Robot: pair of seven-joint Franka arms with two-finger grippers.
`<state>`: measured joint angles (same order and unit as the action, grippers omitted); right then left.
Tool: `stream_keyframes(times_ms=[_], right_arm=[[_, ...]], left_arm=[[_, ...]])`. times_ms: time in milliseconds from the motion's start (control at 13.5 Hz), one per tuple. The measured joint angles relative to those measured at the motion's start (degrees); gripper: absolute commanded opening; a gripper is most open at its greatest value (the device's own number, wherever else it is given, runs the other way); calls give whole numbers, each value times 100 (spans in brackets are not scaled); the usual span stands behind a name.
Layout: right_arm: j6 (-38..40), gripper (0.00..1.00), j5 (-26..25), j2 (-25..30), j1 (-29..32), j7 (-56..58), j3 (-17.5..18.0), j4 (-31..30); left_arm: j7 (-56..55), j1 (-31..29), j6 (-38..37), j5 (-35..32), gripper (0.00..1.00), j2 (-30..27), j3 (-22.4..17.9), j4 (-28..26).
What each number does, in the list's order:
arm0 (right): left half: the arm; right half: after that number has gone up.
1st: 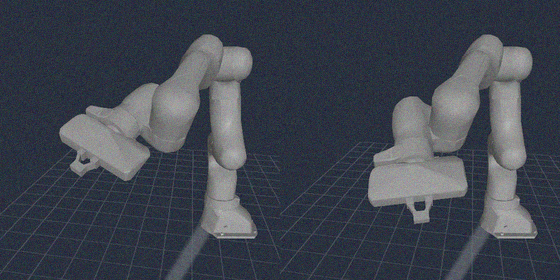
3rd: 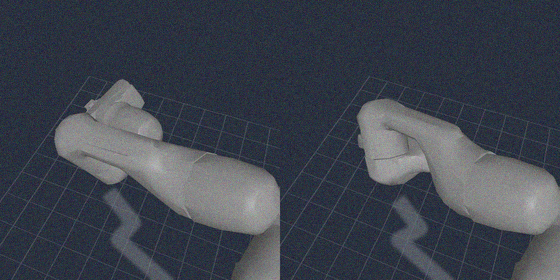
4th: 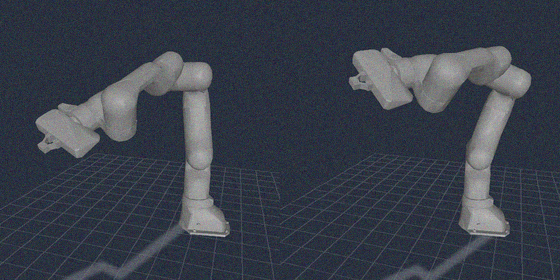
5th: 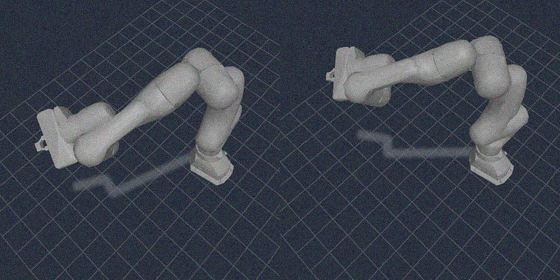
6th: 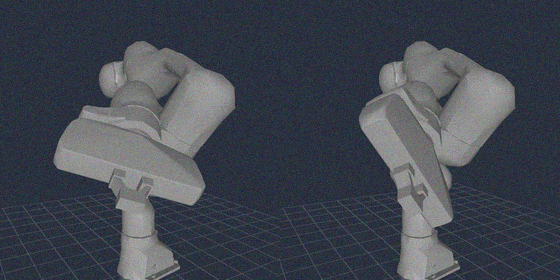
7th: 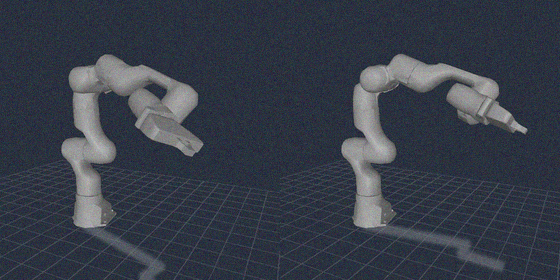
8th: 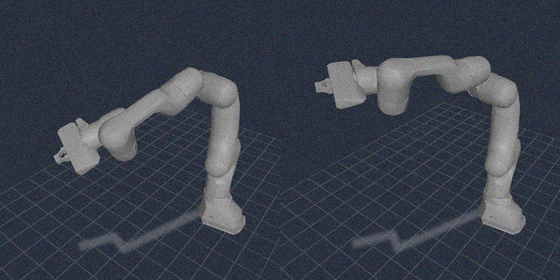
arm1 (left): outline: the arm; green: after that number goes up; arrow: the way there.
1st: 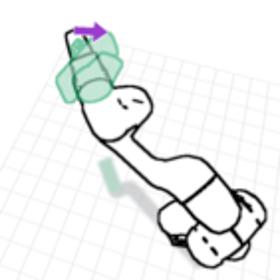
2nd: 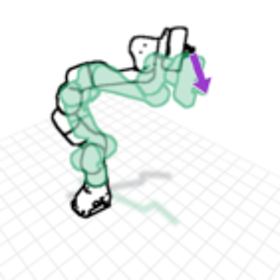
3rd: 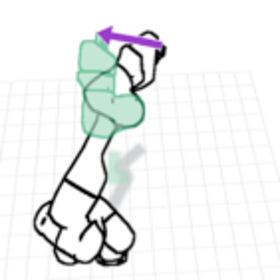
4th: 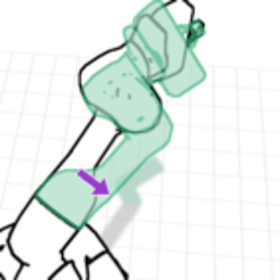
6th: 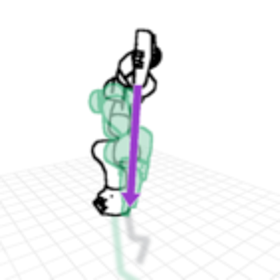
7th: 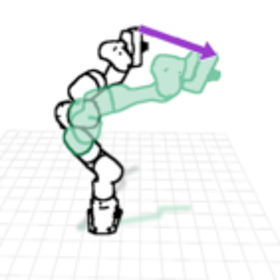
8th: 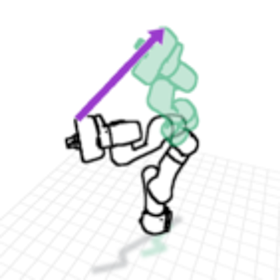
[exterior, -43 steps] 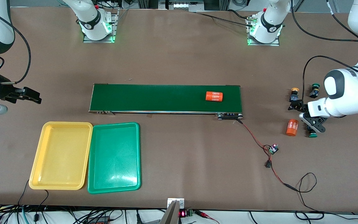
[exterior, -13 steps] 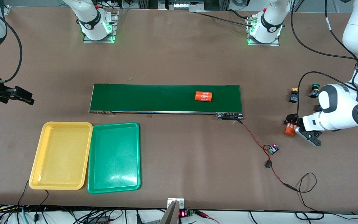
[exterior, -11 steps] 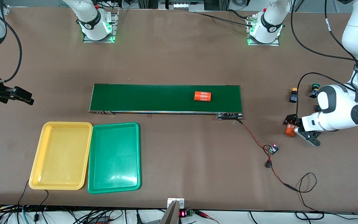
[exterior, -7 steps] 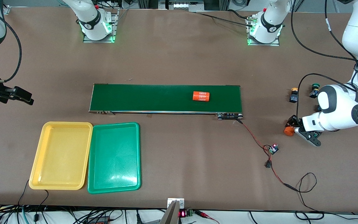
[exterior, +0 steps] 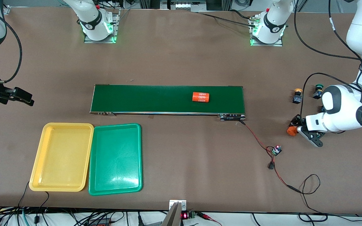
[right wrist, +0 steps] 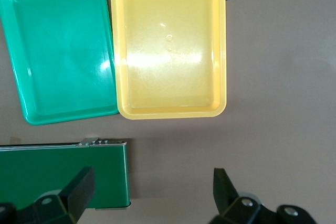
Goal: Sort buttons by color to trays
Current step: 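Carry the second cylinder onto the conveyor and release it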
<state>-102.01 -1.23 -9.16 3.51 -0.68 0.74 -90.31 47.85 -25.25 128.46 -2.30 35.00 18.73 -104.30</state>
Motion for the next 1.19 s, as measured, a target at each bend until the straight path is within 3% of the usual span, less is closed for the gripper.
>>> stream_keyframes(times_ms=[519,1186], right_arm=[[0,100,-261,0,-44,0,20,1],[0,100,-272,0,-11,375,4,5]], left_arm=[[552,971,-1224,-3,0,-1175,35,12],[1067,2875,-1266,135,0,-1141,127,-243]])
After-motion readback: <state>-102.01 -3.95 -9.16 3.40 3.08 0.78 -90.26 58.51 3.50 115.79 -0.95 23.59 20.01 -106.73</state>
